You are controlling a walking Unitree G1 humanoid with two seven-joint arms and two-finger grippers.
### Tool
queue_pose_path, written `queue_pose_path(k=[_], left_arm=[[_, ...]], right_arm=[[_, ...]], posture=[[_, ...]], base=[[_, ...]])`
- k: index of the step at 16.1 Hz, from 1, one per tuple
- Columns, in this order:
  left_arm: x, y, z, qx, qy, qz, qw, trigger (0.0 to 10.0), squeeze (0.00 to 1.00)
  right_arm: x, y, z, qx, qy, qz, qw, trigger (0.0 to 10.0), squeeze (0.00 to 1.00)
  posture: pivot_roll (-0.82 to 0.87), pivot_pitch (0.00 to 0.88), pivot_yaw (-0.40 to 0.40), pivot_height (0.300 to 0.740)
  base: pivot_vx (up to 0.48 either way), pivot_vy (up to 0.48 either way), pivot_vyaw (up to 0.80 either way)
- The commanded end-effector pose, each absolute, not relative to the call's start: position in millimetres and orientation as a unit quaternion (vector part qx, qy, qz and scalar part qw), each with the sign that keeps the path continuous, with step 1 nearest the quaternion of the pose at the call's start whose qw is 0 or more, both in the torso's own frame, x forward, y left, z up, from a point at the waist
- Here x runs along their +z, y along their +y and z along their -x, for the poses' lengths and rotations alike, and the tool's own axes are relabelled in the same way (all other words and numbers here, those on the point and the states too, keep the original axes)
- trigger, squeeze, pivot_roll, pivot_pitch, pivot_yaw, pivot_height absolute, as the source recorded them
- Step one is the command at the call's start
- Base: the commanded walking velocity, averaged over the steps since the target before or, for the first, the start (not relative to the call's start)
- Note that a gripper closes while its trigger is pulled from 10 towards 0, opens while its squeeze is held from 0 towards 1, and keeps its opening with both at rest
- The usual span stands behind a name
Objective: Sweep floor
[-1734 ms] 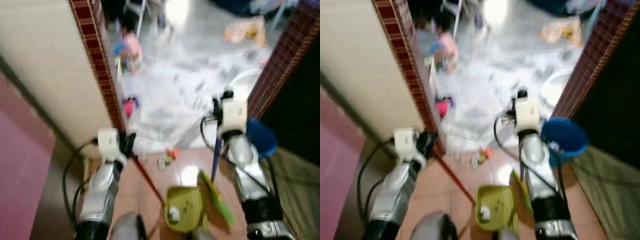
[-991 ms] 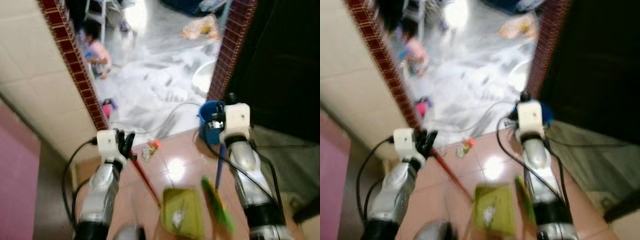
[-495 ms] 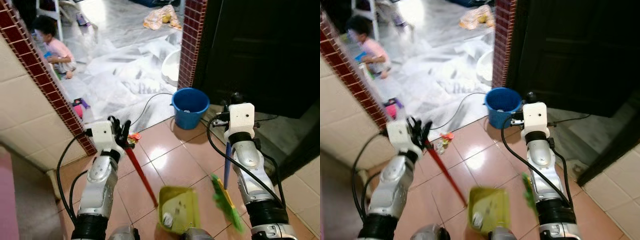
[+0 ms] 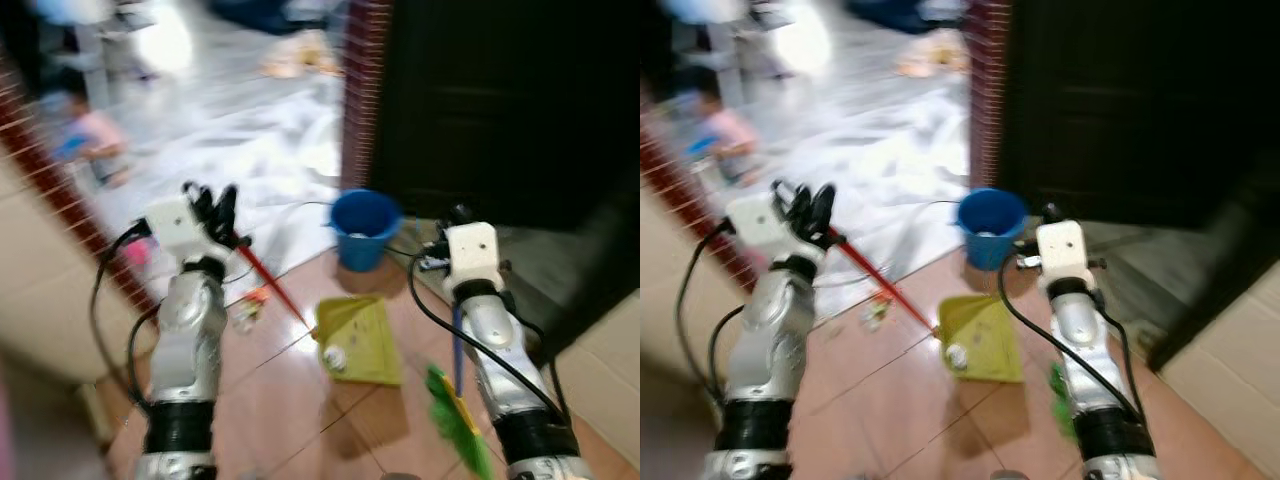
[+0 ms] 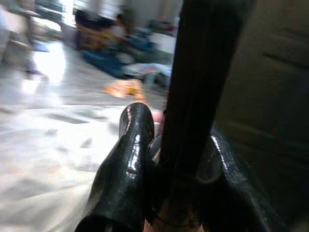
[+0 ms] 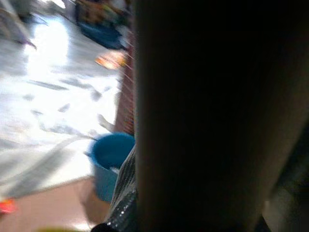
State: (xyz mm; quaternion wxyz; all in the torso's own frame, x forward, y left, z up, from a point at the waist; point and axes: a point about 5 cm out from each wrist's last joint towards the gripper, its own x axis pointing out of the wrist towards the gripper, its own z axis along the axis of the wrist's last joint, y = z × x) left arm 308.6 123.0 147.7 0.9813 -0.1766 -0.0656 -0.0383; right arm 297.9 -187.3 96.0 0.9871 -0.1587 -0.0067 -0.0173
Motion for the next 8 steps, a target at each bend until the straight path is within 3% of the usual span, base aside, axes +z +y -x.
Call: queue_pose_path(k=[1,8], left_arm=[[173.3,124.7,-309.9,-0.042,-0.111,0.220,0.968,10.0,0.00],[212.7,146.8,-324.3,0.042,-0.161,0.245,0.955,10.0,0.00]], right_arm=[[98.6,-179.3,-302.0,-0.004,-0.013,0.169,0.986,10.0,0.00],[96.0,-171.6,-303.1,0.022,-0.011,0.173,0.985,10.0,0.00]], posture=[[-0.07,0.000,0.057,0.740],[-0.07,0.000,0.054,0.740]], base=[[0.472,0.000,-0.49],[0.470,0.000,0.00]])
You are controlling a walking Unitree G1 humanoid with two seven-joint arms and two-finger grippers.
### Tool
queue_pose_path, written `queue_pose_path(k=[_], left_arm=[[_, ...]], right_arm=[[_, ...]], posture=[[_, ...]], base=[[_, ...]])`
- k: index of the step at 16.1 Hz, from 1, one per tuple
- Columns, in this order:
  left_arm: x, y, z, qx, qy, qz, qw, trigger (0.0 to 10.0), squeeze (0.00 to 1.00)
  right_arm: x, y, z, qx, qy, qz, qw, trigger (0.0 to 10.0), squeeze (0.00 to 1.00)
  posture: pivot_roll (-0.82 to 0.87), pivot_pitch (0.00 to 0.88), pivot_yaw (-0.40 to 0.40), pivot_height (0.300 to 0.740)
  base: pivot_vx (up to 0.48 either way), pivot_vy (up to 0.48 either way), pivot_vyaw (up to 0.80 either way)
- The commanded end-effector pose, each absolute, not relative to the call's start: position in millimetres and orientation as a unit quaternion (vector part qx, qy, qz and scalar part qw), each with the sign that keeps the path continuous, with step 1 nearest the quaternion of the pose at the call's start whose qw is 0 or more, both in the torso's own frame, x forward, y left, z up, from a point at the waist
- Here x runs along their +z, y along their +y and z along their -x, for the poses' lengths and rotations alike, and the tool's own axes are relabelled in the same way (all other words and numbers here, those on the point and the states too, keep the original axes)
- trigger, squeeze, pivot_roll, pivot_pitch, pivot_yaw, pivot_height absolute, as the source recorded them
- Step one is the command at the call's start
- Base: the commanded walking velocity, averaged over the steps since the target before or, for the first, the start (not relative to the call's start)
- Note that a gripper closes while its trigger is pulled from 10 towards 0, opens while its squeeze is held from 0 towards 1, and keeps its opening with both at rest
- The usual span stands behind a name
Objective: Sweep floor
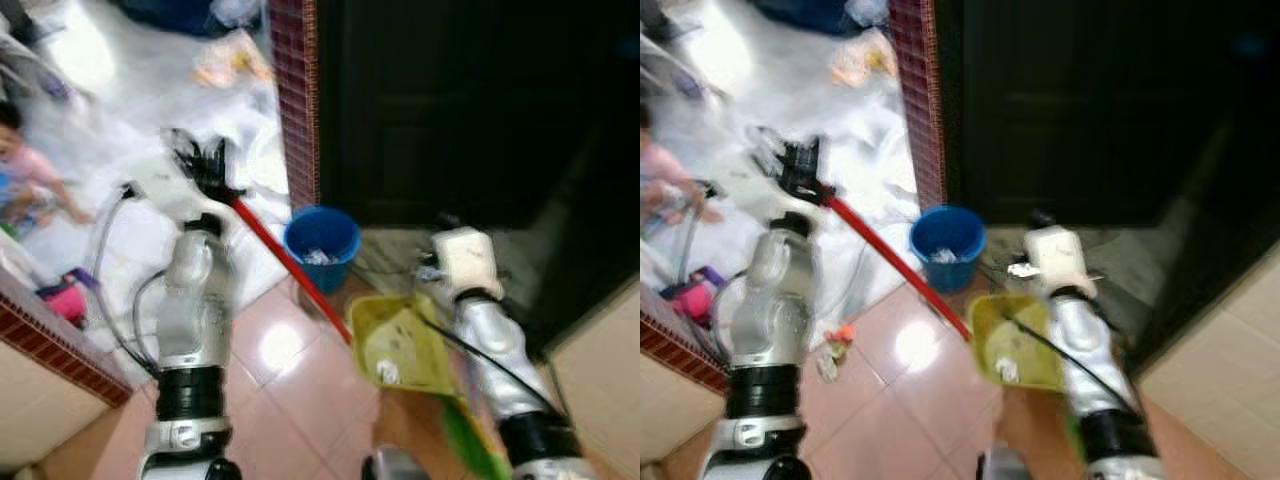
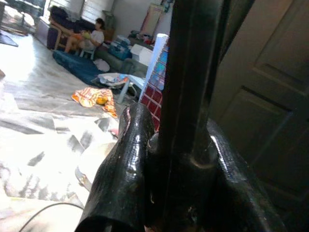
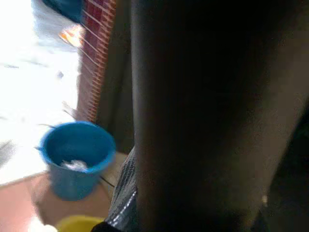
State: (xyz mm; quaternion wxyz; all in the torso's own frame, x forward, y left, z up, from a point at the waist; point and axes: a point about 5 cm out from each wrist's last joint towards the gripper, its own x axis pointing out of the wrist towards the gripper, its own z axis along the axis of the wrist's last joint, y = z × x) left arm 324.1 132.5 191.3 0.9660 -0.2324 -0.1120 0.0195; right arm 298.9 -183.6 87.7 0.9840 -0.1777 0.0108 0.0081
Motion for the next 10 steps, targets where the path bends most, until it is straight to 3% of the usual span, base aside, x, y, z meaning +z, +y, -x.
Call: queue_pose_path(k=[1,10], left_arm=[[215.2,149.1,-325.0,0.048,-0.165,0.243,0.955,10.0,0.00],[250.4,171.9,-334.1,0.116,-0.221,0.206,0.946,10.0,0.00]], right_arm=[[96.0,-171.2,-303.1,0.022,-0.012,0.174,0.984,10.0,0.00],[94.6,-165.5,-301.4,0.040,-0.015,0.173,0.984,10.0,0.00]], posture=[[-0.07,0.000,0.054,0.740],[-0.07,0.000,0.059,0.740]], base=[[0.461,0.000,0.00],[0.454,0.000,0.00]])
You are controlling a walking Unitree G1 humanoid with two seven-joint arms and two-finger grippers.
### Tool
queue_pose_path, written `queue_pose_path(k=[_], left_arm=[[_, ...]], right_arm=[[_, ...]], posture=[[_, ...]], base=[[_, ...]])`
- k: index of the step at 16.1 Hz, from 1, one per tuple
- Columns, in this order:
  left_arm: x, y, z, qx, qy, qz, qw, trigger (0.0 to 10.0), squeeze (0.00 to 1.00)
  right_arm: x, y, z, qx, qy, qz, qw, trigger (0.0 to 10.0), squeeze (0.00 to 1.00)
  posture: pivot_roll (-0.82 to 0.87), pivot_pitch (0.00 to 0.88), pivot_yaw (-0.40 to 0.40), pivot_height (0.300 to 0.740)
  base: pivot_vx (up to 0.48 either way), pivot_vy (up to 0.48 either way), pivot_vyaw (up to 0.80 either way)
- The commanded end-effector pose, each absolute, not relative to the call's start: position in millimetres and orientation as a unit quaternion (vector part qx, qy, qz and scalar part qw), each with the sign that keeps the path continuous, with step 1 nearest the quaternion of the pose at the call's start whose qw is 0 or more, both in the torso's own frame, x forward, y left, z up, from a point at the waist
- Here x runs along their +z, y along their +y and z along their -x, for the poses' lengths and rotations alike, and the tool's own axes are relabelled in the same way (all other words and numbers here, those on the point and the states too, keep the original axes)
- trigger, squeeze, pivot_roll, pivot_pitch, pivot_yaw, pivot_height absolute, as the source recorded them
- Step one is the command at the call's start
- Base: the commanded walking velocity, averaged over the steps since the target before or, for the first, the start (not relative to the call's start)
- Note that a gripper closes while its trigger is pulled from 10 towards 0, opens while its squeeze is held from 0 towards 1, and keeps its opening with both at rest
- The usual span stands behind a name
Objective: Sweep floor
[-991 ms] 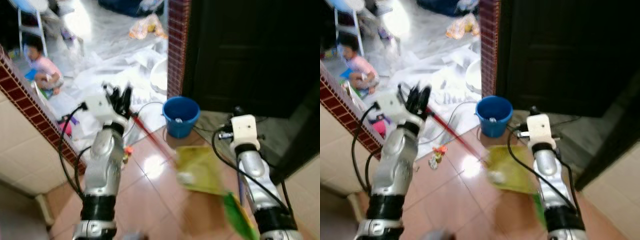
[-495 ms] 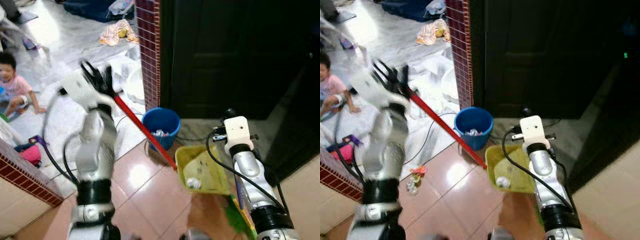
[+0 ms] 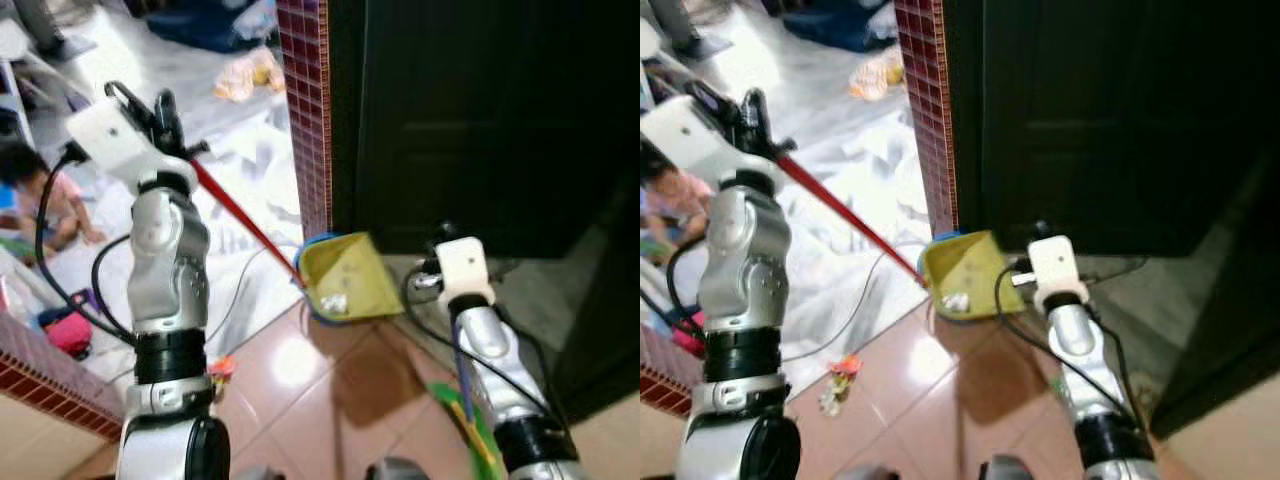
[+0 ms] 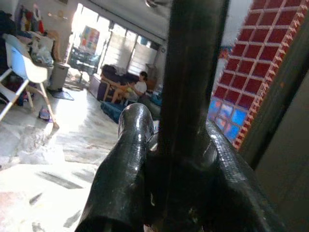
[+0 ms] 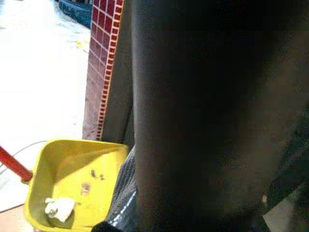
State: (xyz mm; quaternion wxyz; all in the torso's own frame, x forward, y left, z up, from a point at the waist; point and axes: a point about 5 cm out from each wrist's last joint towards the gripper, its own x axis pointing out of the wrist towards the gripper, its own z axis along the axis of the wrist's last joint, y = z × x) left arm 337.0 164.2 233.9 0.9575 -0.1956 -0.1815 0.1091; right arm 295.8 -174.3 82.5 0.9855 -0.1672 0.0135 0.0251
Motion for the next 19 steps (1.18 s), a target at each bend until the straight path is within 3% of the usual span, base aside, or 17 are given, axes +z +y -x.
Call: queue_pose_path(k=[1,6,19], left_arm=[[251.2,173.1,-333.9,0.126,-0.222,0.193,0.947,10.0,0.00],[256.6,171.8,-335.0,0.140,-0.231,0.164,0.949,10.0,0.00],[278.0,164.7,-349.9,0.228,-0.248,0.123,0.933,10.0,0.00]], right_arm=[[94.0,-164.7,-301.0,0.042,-0.014,0.174,0.984,10.0,0.00],[93.7,-163.4,-300.7,0.048,-0.015,0.174,0.984,10.0,0.00],[94.2,-161.0,-301.1,0.054,-0.014,0.173,0.983,10.0,0.00]], posture=[[-0.07,0.000,0.059,0.740],[-0.07,0.000,0.060,0.740],[-0.08,0.000,0.059,0.740]], base=[[0.446,0.000,0.00],[0.446,0.000,0.00],[0.000,0.000,0.00]])
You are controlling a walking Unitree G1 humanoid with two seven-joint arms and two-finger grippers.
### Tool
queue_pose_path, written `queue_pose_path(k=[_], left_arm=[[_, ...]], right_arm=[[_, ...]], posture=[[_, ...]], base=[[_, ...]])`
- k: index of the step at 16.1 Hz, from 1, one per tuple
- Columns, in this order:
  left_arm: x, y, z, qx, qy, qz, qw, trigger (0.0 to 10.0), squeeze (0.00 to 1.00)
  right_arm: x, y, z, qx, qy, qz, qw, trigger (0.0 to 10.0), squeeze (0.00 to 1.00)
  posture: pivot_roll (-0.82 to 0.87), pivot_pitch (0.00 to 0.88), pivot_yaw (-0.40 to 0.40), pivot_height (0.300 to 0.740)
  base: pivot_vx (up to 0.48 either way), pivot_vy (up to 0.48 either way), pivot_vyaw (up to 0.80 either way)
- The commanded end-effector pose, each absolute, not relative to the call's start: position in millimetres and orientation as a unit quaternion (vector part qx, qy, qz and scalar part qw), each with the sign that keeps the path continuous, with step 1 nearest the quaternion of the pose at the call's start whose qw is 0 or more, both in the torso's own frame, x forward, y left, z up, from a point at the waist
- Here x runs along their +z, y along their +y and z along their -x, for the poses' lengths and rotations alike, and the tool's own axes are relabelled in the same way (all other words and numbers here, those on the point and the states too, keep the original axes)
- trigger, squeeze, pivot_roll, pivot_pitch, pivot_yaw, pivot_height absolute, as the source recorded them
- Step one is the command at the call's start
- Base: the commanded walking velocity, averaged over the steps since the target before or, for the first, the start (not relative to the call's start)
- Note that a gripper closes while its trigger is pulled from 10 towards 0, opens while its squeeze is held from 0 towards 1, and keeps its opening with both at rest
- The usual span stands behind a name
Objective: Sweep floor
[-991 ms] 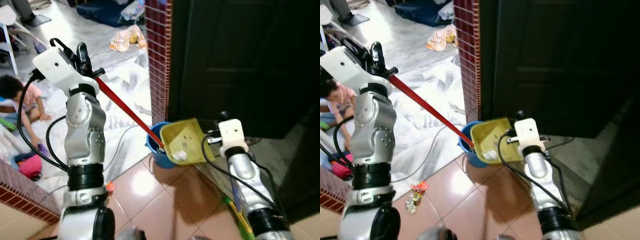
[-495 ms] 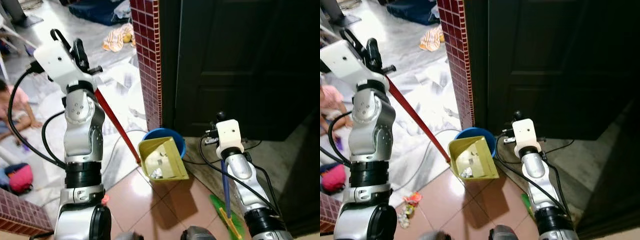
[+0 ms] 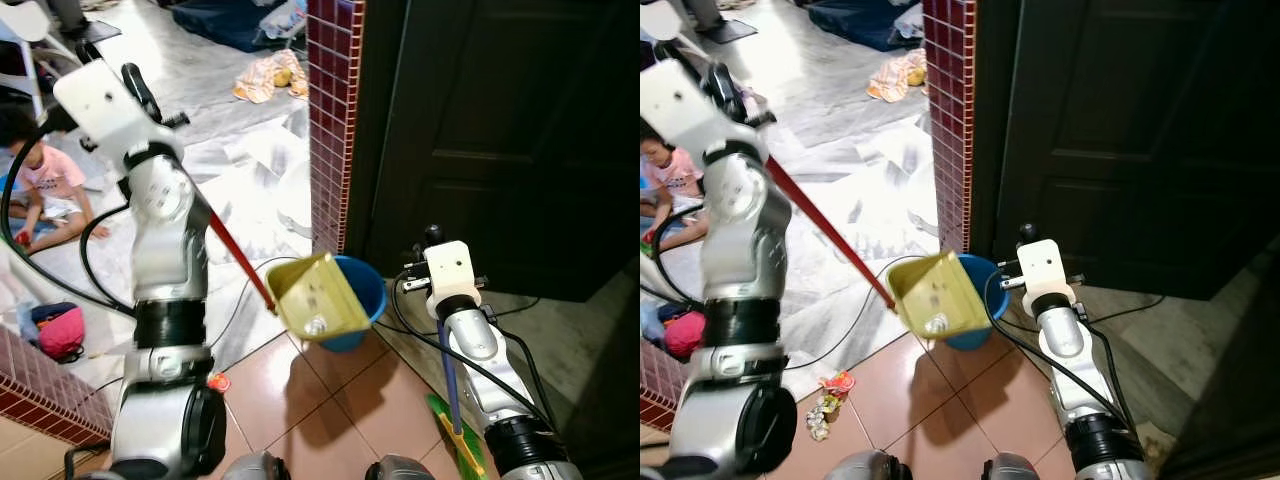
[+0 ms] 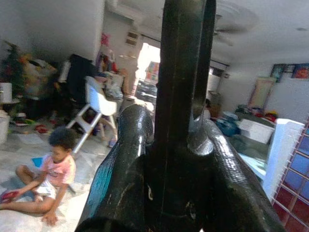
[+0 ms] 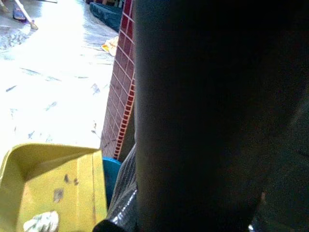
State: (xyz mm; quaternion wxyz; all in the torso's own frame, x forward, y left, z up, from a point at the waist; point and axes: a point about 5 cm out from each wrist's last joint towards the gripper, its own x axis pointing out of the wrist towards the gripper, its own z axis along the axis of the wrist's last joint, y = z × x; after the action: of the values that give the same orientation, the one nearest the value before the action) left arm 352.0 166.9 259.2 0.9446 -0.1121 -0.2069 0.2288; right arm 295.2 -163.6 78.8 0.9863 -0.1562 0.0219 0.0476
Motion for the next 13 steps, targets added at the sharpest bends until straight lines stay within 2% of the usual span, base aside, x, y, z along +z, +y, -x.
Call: queue_pose_path(k=[1,6,8,13], left_arm=[[278.4,164.0,-350.7,0.231,-0.248,0.122,0.933,10.0,0.00],[284.7,117.9,-352.9,0.209,-0.299,0.050,0.930,10.0,0.00],[283.4,108.1,-352.6,0.216,-0.312,0.032,0.925,10.0,0.00],[287.6,67.5,-353.1,0.169,-0.341,0.025,0.925,10.0,0.00]], right_arm=[[94.1,-160.8,-301.1,0.055,-0.014,0.173,0.983,10.0,0.00],[94.9,-159.3,-298.4,0.052,-0.019,0.170,0.984,10.0,0.00],[95.5,-157.7,-297.2,0.053,-0.022,0.169,0.984,10.0,0.00],[96.0,-158.0,-292.4,0.050,-0.029,0.172,0.983,10.0,0.00]], posture=[[-0.08,0.000,0.059,0.740],[-0.10,0.000,0.072,0.740],[-0.12,0.000,0.077,0.740],[-0.14,0.000,0.104,0.740]], base=[[0.000,0.000,0.00],[0.000,0.000,0.00],[0.000,0.000,0.00],[0.000,0.000,0.00]])
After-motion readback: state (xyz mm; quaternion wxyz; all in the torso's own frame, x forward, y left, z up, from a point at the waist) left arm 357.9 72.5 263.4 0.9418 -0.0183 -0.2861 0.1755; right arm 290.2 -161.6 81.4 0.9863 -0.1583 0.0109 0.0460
